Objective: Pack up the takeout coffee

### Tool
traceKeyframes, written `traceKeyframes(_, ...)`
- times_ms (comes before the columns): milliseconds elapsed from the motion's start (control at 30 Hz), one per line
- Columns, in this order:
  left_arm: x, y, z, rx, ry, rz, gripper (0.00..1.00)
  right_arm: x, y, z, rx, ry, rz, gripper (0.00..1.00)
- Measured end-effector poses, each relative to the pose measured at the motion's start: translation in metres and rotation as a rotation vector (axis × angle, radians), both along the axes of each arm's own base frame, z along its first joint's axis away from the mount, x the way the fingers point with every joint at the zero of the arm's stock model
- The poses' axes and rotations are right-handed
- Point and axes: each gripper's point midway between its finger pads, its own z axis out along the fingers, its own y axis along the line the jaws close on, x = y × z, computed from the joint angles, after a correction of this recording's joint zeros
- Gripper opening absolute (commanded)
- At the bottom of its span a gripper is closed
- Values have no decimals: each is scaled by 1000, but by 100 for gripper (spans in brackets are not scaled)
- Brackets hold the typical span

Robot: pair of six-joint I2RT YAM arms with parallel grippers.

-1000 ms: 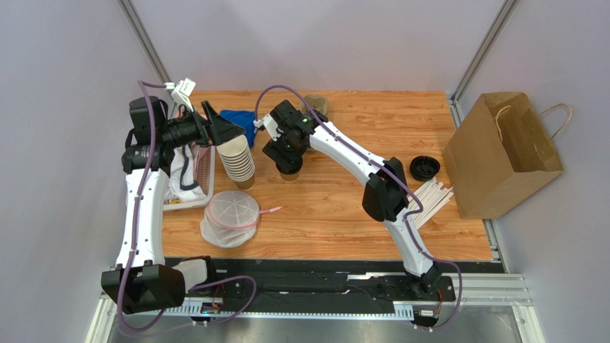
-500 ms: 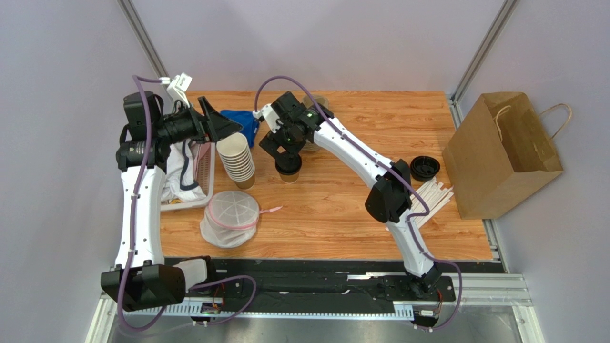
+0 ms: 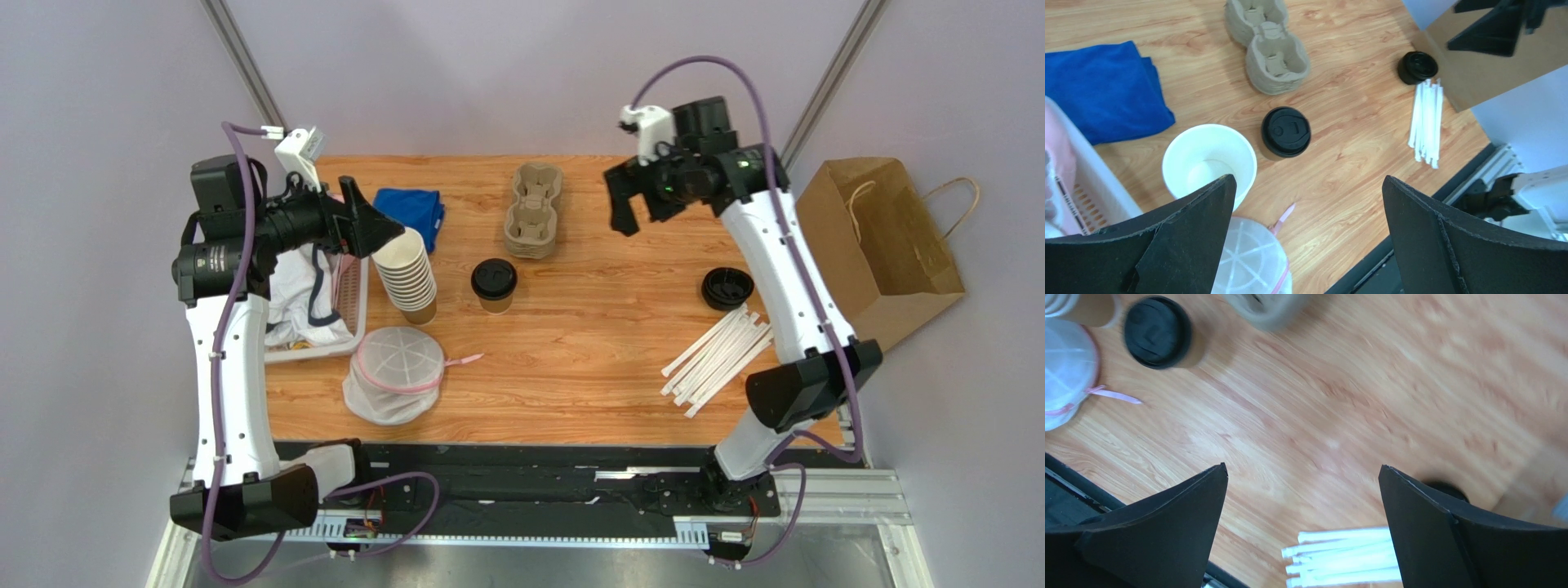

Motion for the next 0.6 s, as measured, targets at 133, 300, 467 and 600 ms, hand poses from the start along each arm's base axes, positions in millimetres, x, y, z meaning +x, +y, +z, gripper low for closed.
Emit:
traceKeyframes(133,-6,10,-11,93,4,21,97,-13,-63,-24,-10,105,-130,100)
traceKeyframes(300,-2,21,-2,179,-26,49,93,-44,-69,-58,-27,230,-131,90)
traceKeyframes(467,19,25,11,203,-48,56,92,-26,-52,-56,41,240,-167,67)
traceKeyframes(600,26,23,9,201,-38,56,93,28,-23,-51,129,215,-218,56)
